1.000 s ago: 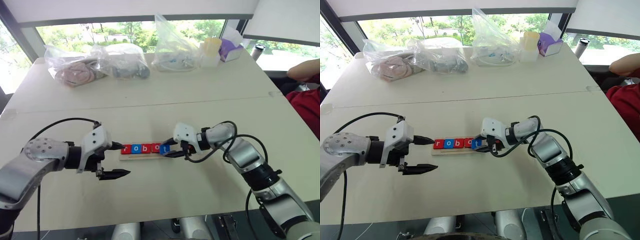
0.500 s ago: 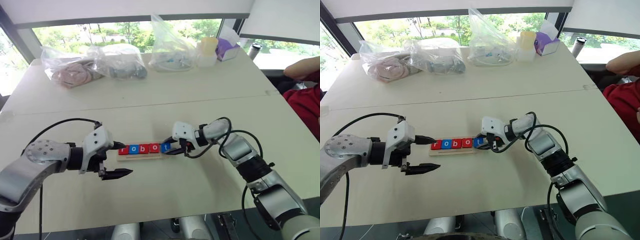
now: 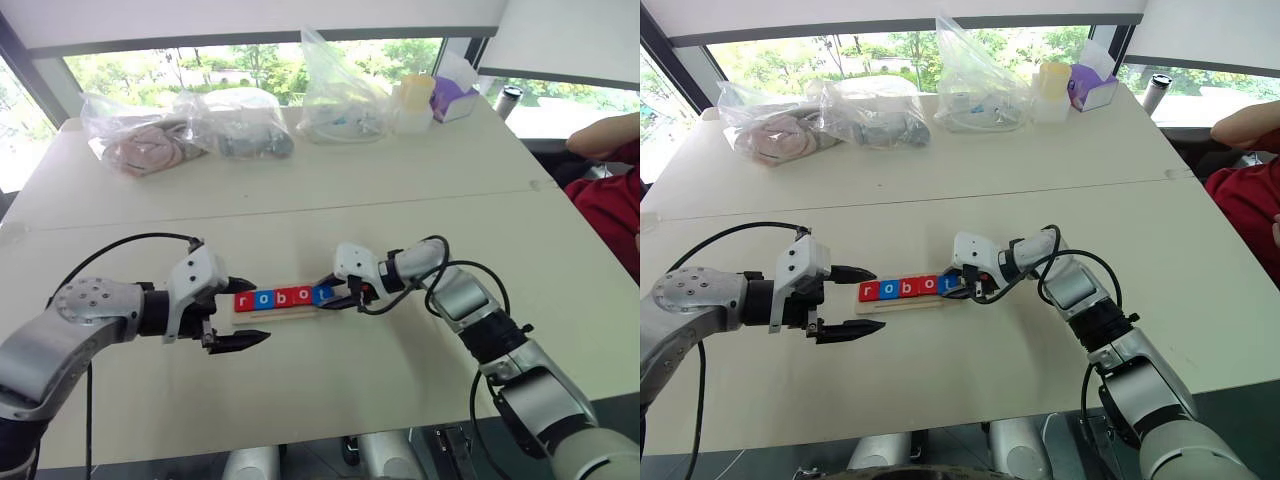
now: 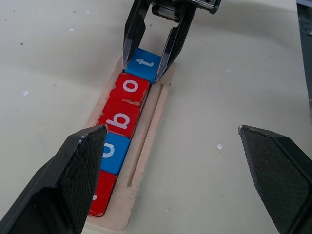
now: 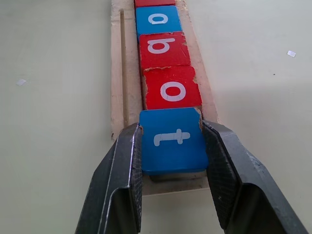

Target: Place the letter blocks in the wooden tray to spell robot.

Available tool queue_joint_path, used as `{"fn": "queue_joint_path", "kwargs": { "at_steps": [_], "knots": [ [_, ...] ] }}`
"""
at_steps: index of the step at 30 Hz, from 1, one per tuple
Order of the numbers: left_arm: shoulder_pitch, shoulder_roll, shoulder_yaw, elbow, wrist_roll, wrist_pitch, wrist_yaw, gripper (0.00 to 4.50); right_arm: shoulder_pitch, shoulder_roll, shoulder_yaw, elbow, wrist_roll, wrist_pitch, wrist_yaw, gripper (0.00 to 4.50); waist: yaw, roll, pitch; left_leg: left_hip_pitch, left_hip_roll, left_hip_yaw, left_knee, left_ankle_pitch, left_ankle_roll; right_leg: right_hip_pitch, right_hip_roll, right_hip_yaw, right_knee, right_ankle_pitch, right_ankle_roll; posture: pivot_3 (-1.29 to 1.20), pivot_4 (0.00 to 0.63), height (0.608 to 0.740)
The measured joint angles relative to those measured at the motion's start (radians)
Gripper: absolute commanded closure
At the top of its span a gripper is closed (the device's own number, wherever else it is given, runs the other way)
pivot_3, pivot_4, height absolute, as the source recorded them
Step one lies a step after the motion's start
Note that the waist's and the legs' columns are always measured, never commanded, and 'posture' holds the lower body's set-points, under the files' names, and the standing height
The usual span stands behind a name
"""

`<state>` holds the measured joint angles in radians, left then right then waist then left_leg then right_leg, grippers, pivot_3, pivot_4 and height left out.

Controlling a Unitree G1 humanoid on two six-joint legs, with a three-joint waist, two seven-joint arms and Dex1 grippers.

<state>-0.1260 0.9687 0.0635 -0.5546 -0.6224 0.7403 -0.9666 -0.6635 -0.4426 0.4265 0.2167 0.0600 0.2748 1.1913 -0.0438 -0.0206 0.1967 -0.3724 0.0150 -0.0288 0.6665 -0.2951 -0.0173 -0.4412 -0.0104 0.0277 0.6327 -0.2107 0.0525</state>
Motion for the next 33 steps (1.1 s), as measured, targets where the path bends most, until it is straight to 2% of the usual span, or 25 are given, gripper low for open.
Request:
{"fn": "queue_joint_path", "kwargs": {
  "at_steps": [1,4,5,14,24,33],
  "knots": [
    [0.0,0.0,0.0,0.0,0.0,0.0,0.004,0.0,0.0,0.002,0.0,0.005,0.0,-0.003,-0.001,1.91,0.0,0.0,0.0,0.0,0.0,0.0,0.0,0.0,0.0,0.0,0.0,0.0,0.0,0.0,0.0,0.0,0.15,0.74],
    [0.0,0.0,-0.001,0.0,0.0,0.0,0.008,0.0,-0.002,0.012,-0.001,0.016,-0.01,-0.033,-0.018,0.4,0.001,0.0,0.0,0.0,0.0,0.0,0.0,0.0,0.0,0.0,0.0,0.0,0.0,0.0,0.0,0.0,0.15,0.74],
    [0.0,0.0,-0.001,0.0,0.0,0.0,0.01,0.0,-0.006,0.014,-0.002,0.025,-0.018,-0.051,-0.031,0.08,0.0,0.0,0.0,0.0,0.0,0.0,0.0,0.0,0.0,0.0,0.0,0.0,0.0,0.0,0.0,0.0,0.15,0.74],
    [0.001,0.0,-0.002,0.0,-0.001,0.003,0.014,0.0,0.001,-0.024,-0.051,-0.031,-0.036,-0.081,-0.069,0.08,0.004,0.0,0.0,0.0,0.0,0.0,0.0,0.0,0.0,0.0,-0.001,0.0,0.0,0.0,0.0,0.0,0.15,0.74],
    [0.003,0.0,0.003,0.0,-0.02,0.02,0.013,0.0,0.101,-0.106,-0.133,-0.157,-0.036,-0.017,-0.129,0.08,0.001,0.0,0.0,0.0,0.0,0.0,0.0,0.0,0.0,0.0,0.0,0.0,0.0,0.0,0.0,0.0,0.15,0.74],
    [0.005,0.002,0.032,0.033,-0.021,0.019,0.019,0.0,0.105,-0.095,-0.13,-0.132,-0.059,-0.038,-0.176,0.08,0.001,0.0,0.0,0.0,0.0,0.0,0.0,0.0,0.0,0.0,0.0,0.0,0.0,0.0,0.0,0.0,0.15,0.74]
  ]
}}
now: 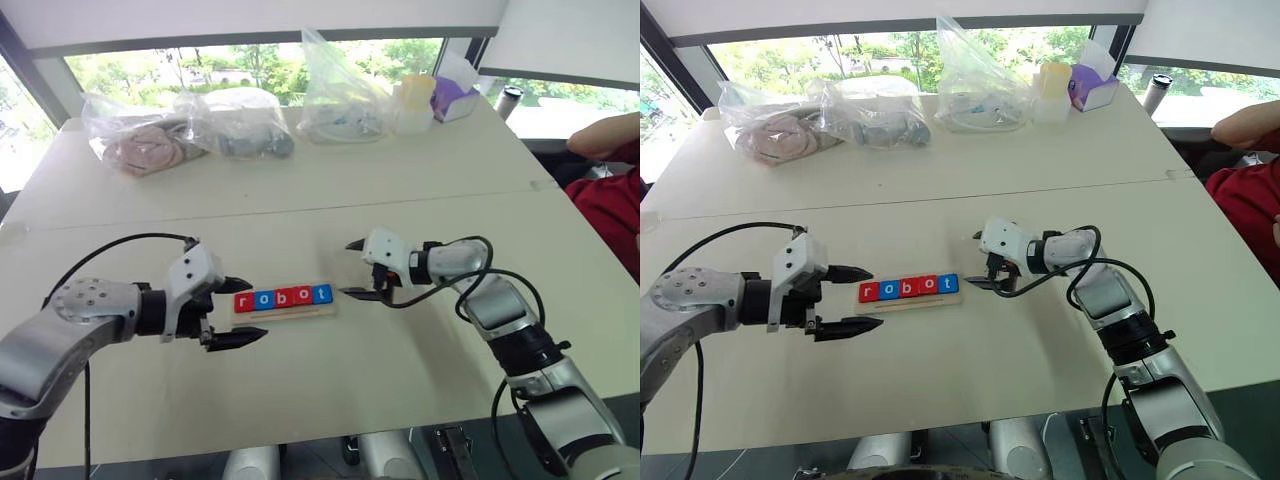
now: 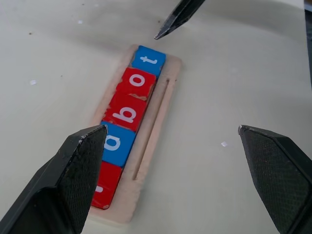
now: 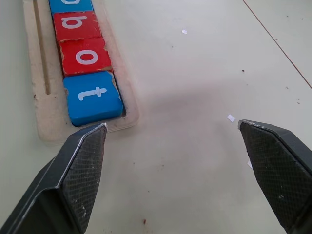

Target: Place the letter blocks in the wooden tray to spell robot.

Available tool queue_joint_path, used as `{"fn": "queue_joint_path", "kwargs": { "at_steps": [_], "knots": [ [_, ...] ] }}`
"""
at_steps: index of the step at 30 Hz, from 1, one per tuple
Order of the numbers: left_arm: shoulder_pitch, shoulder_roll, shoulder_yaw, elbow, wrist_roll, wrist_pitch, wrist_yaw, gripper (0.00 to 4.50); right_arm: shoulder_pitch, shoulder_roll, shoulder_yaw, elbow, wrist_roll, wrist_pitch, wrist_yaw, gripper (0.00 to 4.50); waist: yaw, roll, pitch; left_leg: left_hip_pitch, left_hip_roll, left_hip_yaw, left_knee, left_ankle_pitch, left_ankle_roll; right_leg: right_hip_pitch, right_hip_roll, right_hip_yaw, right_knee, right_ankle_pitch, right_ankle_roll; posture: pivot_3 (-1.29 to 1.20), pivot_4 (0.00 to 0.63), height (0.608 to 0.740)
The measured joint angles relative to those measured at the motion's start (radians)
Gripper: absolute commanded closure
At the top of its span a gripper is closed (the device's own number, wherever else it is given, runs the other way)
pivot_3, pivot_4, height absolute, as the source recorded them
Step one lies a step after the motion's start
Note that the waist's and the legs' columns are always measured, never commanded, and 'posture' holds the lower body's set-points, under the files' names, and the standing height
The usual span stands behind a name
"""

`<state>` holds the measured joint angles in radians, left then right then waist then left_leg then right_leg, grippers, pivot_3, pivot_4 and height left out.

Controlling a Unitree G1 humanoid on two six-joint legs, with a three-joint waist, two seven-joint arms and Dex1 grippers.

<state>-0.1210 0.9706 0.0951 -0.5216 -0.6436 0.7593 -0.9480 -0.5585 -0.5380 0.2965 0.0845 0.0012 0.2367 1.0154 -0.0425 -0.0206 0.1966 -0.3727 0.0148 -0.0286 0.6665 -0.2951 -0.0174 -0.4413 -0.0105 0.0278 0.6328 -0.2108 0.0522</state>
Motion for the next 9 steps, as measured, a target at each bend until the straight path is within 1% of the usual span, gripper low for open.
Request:
{"fn": "queue_joint_path", "kwargs": {
  "at_steps": [3,6,9],
  "knots": [
    [0.019,-0.003,0.059,0.018,-0.009,0.001,0.017,0.0,0.008,-0.011,-0.006,-0.015,0.005,0.025,-0.002,0.08,0.0,0.0,0.0,0.0,0.0,0.0,0.0,0.0,0.0,0.0,0.0,0.0,0.0,0.0,0.0,0.0,0.15,0.74],
    [0.142,-0.005,0.164,0.02,-0.026,0.004,0.014,0.0,0.09,-0.041,-0.088,-0.138,0.1,0.188,0.001,0.08,0.001,0.0,0.0,-0.001,0.001,0.0,-0.001,0.0,0.0,-0.001,-0.001,0.0,0.0,0.0,0.001,0.0,0.15,0.74],
    [0.354,-0.084,0.381,0.072,-0.024,-0.004,0.019,0.0,0.276,-0.096,-0.322,-0.402,0.347,0.505,-0.005,0.08,0.004,0.001,-0.001,-0.001,0.002,-0.002,-0.003,-0.001,0.001,-0.001,-0.002,-0.001,-0.001,-0.002,0.002,0.0,0.15,0.74]
  ]
}}
